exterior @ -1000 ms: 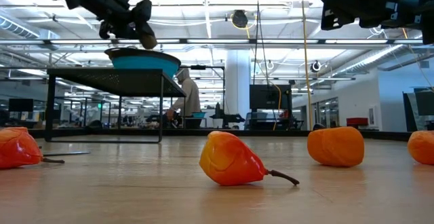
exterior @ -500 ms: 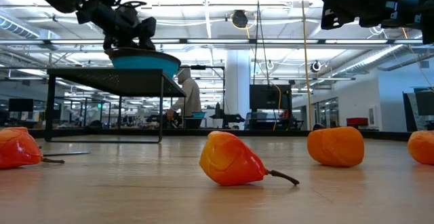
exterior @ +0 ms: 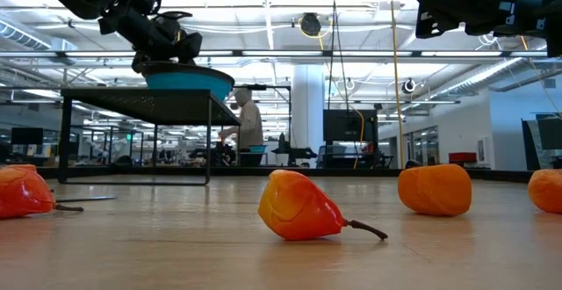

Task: Pick & Place Fruit
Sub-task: Put the kiwi into the blue strainer bowl on the shelf

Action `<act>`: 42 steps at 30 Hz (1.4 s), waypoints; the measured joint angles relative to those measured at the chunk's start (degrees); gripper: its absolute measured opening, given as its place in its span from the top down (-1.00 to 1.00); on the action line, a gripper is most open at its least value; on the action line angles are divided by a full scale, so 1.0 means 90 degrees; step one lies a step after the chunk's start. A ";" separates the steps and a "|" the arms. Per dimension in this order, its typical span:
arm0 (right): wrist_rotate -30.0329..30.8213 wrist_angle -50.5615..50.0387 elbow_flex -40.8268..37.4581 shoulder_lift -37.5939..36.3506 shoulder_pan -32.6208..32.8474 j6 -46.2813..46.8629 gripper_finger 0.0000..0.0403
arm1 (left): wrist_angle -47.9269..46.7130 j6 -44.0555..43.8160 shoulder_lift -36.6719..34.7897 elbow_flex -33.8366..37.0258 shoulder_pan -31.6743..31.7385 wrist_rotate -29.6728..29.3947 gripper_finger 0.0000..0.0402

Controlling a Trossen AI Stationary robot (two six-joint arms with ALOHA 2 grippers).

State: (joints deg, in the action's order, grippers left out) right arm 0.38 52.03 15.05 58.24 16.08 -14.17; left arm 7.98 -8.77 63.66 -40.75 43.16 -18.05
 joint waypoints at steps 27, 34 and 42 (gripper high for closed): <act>-0.0022 0.0000 0.0002 0.0000 0.0000 0.0000 1.00 | 0.0237 0.0294 0.0000 0.0000 -0.0005 0.0229 -0.31; -0.0022 0.0002 0.0002 0.0000 0.0000 0.0000 1.00 | 0.0402 0.0293 0.0000 0.0000 -0.0005 0.0193 -0.30; -0.0022 0.0002 0.0005 0.0000 0.0000 0.0000 1.00 | 0.0484 0.0291 0.0000 0.0000 -0.0005 0.0188 -0.29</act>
State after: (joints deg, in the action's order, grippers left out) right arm 0.18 52.05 15.09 58.24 16.08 -14.17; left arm 12.34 -6.15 63.66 -40.75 43.11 -16.36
